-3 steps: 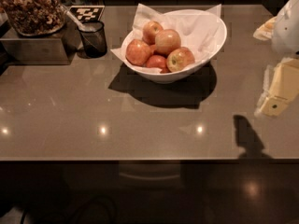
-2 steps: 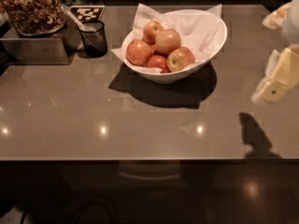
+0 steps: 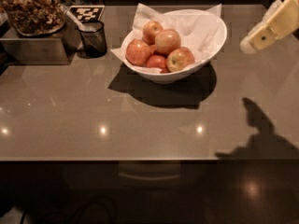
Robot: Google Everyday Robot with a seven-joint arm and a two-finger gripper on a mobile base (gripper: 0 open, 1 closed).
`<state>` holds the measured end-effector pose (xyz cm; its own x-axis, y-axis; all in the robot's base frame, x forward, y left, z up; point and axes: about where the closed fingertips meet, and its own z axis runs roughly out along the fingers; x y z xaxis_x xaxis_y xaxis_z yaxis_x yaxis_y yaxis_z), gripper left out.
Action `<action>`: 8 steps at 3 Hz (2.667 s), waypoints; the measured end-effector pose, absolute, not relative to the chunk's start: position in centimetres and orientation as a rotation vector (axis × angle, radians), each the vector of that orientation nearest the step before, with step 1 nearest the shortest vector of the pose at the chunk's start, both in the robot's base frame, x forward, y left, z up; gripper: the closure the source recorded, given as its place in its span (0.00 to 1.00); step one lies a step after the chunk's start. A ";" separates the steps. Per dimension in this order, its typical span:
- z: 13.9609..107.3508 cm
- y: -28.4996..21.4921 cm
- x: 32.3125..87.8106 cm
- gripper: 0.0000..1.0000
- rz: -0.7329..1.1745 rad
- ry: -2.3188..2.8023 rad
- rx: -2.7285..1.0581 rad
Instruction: Pick apple from white bowl
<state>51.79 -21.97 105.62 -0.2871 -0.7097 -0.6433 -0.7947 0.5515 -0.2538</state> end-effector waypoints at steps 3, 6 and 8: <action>105.2 -19.9 53.8 0.00 0.216 2.027 -1.151; 101.4 -12.9 61.8 0.00 0.342 2.026 -1.243; 99.2 -12.9 63.0 0.00 0.374 2.083 -1.187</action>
Offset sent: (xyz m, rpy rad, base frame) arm 0.0005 -0.0045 0.0075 0.0219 -0.0235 -0.0330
